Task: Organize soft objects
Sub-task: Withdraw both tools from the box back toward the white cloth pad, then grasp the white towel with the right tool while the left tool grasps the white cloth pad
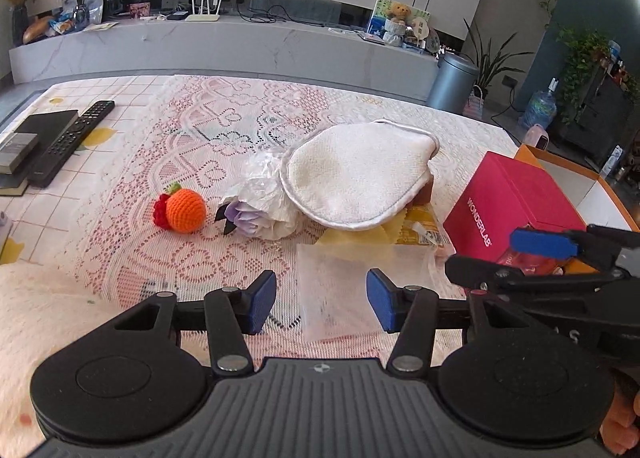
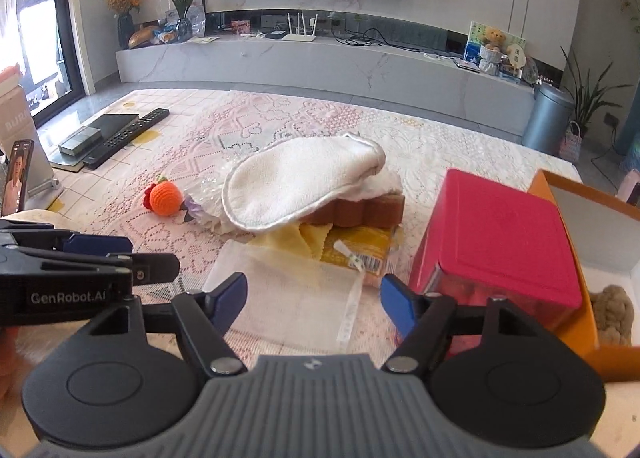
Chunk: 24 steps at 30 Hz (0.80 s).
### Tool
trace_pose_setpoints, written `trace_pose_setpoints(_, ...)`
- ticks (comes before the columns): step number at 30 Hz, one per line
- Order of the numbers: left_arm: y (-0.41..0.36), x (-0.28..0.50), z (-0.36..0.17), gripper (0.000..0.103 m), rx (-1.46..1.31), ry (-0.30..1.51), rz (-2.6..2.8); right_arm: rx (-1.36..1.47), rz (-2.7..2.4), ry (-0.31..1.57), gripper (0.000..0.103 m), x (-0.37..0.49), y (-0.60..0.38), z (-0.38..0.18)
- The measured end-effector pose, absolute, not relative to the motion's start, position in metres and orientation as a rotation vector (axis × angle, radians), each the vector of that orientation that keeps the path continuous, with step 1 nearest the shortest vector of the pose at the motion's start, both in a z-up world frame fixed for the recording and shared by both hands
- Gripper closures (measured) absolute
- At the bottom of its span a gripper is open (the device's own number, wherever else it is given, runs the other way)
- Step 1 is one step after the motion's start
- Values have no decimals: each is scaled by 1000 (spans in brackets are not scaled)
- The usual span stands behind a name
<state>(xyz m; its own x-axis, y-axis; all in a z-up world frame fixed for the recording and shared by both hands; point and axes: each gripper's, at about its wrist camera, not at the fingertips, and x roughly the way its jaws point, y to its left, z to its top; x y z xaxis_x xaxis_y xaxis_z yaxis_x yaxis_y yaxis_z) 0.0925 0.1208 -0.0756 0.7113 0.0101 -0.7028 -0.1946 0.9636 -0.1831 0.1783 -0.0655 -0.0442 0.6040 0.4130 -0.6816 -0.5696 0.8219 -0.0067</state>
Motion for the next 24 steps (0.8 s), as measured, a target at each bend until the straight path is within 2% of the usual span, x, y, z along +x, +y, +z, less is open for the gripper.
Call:
trace_pose_setpoints(5, 133, 112, -75, 43, -230, 786, 165, -237, 576, 717, 32, 208, -46, -40)
trace_pose_setpoints(9, 143, 131, -77, 43, -214, 792, 200, -287, 574, 698, 21, 231, -22, -40)
trace_pose_setpoints(15, 155, 151, -87, 45, -249, 791, 225, -327, 578, 698, 15, 269, 4, -46)
trace_pose_setpoints(18, 157, 154, -95, 45, -270, 806, 223, -344, 595, 714, 15, 281, 16, -53)
trace_pose_setpoints(20, 159, 155, -99, 46, -280, 821, 223, -363, 603, 720, 18, 283, 22, -58)
trace_pose_setpoints(22, 160, 156, -102, 46, -289, 828, 224, -368, 611, 742, 39, 284, 26, -64)
trace_pose_setpoints(23, 160, 156, -102, 46, -293, 830, 225, -376, 606, 747, 43, 283, 27, -66)
trace_pose_setpoints(24, 161, 155, -103, 46, -295, 831, 225, -390, 600, 741, 52, 281, 28, -69)
